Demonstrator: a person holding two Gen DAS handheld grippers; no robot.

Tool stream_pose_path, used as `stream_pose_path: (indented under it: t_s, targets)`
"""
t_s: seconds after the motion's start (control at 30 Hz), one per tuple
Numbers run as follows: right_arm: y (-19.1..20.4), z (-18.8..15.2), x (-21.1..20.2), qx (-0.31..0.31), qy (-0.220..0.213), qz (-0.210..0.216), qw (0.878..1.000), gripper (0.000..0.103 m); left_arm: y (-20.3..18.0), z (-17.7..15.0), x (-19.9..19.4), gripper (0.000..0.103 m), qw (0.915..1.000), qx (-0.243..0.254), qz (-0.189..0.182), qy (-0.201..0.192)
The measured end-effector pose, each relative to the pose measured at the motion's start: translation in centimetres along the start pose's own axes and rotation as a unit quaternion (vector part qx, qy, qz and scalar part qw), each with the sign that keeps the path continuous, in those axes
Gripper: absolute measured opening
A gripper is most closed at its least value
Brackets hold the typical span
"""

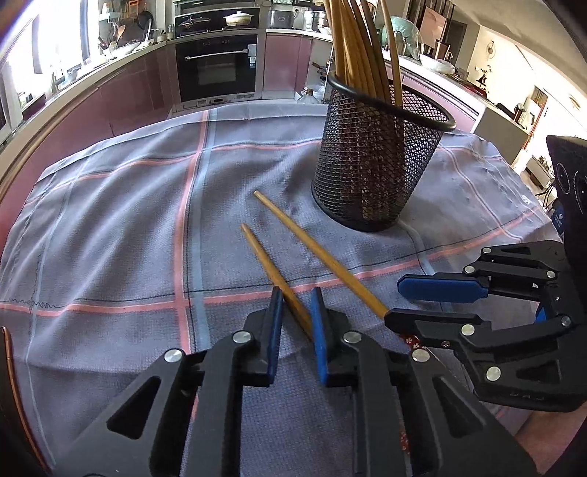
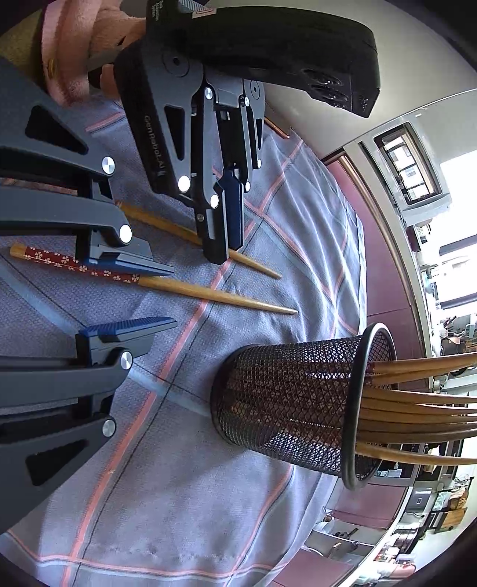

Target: Organize utensils

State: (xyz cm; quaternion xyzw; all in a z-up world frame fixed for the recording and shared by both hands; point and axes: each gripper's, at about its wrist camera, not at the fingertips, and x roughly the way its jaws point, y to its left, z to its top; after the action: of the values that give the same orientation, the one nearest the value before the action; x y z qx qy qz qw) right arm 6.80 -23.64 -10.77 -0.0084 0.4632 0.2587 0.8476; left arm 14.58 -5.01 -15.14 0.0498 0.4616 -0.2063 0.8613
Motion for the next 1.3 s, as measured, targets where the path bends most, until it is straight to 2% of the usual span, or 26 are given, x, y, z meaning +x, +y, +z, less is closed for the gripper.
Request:
stream_pose_path:
  t_s: [0.27,0.33,0.4,0.53,0.63,0.7,0.8,1.2,1.3]
  targets:
    - [0.1,0.9,0.9,-0.006,-0.003,-0.008,1.0,0.021,0.7,0.0,-0.1,0.014,0.9999,-0.016,0.004,-0.002]
    - [0.2,1.3,1.2,-0.008,-0.004,-0.015,1.0,0.021,0.8,-0.1,-0.3,0.016,0.9998,-0.013,0.014,-0.002]
    - [0.2,1.7,1.5,-0.011,-0.003,-0.016,1.0,0.021,0.9,-0.2,-0.4,0.023,0.9998,-0.012,0.017,0.0]
    - [0.3,2.2,2.0,-0.018,-0.005,-0.022,1.0,0.02,0.7,-0.4,-0.4,0.025,0.9998,-0.003,0.021,0.003]
    - [0.4,2.4,2.2,-0.023,-0.007,-0.032,0.999,0.015,0.6,-0.4,-0.3,0.025,0.9997,-0.003,0.023,0.002]
    - [0.2,2.3,2.2,-0.017,-0.008,-0.029,0.999,0.007,0.6,-0.4,-0.2,0.015,0.9997,-0.006,0.025,0.002]
    - [-0.3,2.2,2.0,-0.005,-0.008,-0.021,1.0,0.006,0.5,-0.5,-0.2,0.011,0.9996,-0.012,0.024,0.0]
    - [-1.2,1.3,0.0,0.014,-0.023,0.007,1.0,0.005,0.9,-0.5,-1.1,0.008,0.9991,-0.033,0.024,-0.01]
    - [-1.4,1.0,-1.0,0.02,-0.031,0.024,0.999,0.005,1.3,-0.5,-2.0,0.008,0.999,-0.04,0.007,-0.018]
